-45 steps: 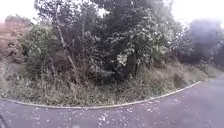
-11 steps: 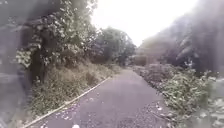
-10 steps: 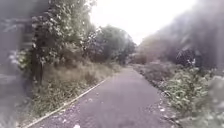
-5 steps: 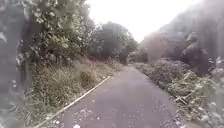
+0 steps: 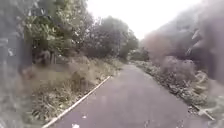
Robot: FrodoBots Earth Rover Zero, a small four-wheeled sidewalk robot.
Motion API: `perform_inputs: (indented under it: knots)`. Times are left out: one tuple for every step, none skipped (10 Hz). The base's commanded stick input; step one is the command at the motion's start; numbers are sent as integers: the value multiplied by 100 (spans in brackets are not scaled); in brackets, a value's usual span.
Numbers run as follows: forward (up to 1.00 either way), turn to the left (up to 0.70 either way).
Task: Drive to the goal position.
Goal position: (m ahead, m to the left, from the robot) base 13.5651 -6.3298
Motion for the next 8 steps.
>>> perform_inputs:
  knots:
    - [100,-39]
    - [100,-23]
    - [100,0]
    - [100,0]
    - [100,0]
    - [100,0]
    - [100,0]
    - [100,0]
